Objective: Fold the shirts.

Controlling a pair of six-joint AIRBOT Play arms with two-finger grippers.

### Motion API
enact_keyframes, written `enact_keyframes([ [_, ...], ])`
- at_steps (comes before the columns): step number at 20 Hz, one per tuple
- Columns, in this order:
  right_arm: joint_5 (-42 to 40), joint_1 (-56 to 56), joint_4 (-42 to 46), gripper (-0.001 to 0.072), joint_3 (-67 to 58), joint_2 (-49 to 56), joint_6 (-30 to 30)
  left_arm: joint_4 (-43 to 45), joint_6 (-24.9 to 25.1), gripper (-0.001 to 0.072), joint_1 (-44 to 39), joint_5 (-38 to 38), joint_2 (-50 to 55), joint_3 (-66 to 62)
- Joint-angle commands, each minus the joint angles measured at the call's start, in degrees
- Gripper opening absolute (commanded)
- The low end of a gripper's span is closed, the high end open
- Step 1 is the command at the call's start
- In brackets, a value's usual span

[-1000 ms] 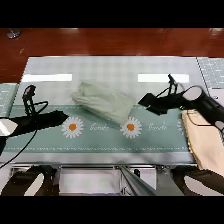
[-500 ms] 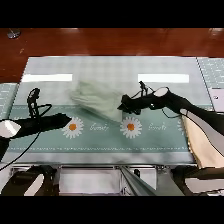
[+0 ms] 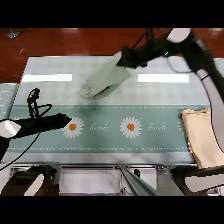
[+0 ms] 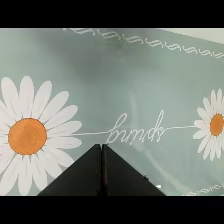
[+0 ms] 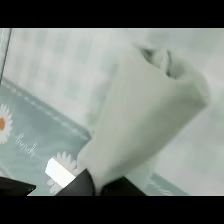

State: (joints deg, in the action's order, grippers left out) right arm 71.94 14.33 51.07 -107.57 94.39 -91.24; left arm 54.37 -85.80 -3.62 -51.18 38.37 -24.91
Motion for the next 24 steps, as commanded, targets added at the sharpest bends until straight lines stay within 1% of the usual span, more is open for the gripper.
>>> enact_keyframes([
  [1,11.2,-7.5,6.3,0.0019,-11.6,-2.1,-5.9,0.0,0.0,0.0035,0.0,0.0,0.0,0.1],
  [6,23.8,-25.0,7.5,0.0019,-11.6,-9.6,-8.9,0.0,0.0,0.0035,0.0,0.0,0.0,0.1],
  [7,26.9,-28.6,8.7,0.0019,-11.6,-10.8,-10.0,0.0,0.0,0.0035,0.0,0.0,0.0,0.1],
  [9,34.5,-35.6,14.3,0.0018,-10.6,-13.2,-11.0,0.0,0.0,0.0035,0.0,0.0,0.0,0.1],
  [12,34.4,-45.0,17.5,0.0019,0.4,-22.0,-10.8,0.0,0.0,0.0035,0.0,0.3,0.0,0.1],
  [14,34.4,-50.1,20.3,0.0019,9.5,-28.6,-9.3,0.0,0.0,0.0035,0.0,0.8,0.0,0.1],
  [17,34.4,-59.7,31.5,0.0019,23.3,-38.9,-8.4,0.0,0.0,0.0035,0.0,1.7,0.0,0.1],
  [19,34.4,-65.5,39.6,0.0019,33.0,-45.0,-4.3,0.0,0.0,0.0035,0.0,2.5,0.0,0.1],
  [20,34.4,-67.6,42.6,0.002,38.1,-47.6,-3.7,0.0,0.0,0.0035,0.0,2.9,0.0,0.1],
  [22,34.4,-70.3,44.9,0.0026,48.0,-52.2,-5.6,0.0,0.0,0.0035,0.0,3.3,0.0,0.1],
  [23,34.1,-70.3,45.7,0.0232,51.9,-53.3,-6.2,0.0,0.0,0.0035,0.0,3.2,0.1,0.1],
  [24,34.0,-70.2,46.6,0.056,53.9,-53.2,-6.4,0.0,0.5,0.0035,0.0,3.2,0.2,0.1],
])
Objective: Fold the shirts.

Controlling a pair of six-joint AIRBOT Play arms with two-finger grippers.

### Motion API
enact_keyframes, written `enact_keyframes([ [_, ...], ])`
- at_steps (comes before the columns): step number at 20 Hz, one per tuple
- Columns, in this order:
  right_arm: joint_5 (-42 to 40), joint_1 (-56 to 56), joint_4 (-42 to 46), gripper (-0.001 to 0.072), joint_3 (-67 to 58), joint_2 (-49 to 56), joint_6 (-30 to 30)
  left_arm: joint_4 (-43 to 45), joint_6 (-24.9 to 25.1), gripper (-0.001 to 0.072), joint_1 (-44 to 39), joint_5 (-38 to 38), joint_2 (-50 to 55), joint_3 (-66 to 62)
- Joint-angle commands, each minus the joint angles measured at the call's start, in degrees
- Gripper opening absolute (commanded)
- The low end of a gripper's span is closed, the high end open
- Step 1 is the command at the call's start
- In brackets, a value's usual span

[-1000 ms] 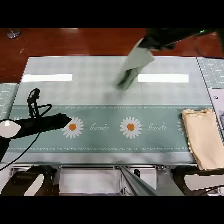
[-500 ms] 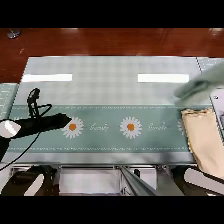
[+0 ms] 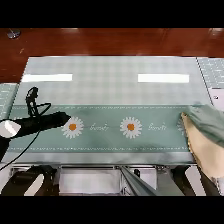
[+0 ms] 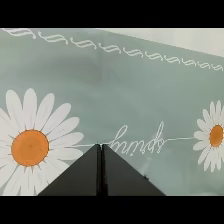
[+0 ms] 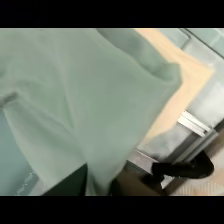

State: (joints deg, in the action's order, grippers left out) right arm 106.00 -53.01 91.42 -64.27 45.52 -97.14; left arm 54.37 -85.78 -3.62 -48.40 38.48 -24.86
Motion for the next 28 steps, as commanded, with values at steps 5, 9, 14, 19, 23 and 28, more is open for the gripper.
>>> enact_keyframes([
  [5,-6.1,-2.8,-12.6,0.0599,-2.4,4.9,-2.3,1.4,3.9,0.0034,1.4,1.8,1.9,-5.0],
  [9,-19.8,6.9,-49.0,0.0019,-19.0,16.0,1.7,4.0,4.1,0.0033,1.8,-2.8,11.8,-28.3],
  [14,-34.6,44.3,-29.1,0.0019,-24.2,22.9,4.9,8.8,1.6,0.0033,-3.5,-13.9,26.3,-55.2],
  [19,-35.5,68.1,-5.8,0.0018,-15.9,34.6,0.3,19.8,-4.2,0.0034,-8.7,-11.8,28.7,-42.2],
  [23,-36.2,68.9,0.5,0.0019,-9.6,39.9,-6.4,22.4,-6.0,0.0035,-6.0,-10.7,30.7,-36.6],
  [28,-36.2,68.9,0.6,0.0019,-9.5,40.3,-6.1,22.4,-6.0,0.0035,-5.4,-10.6,30.8,-36.8],
])
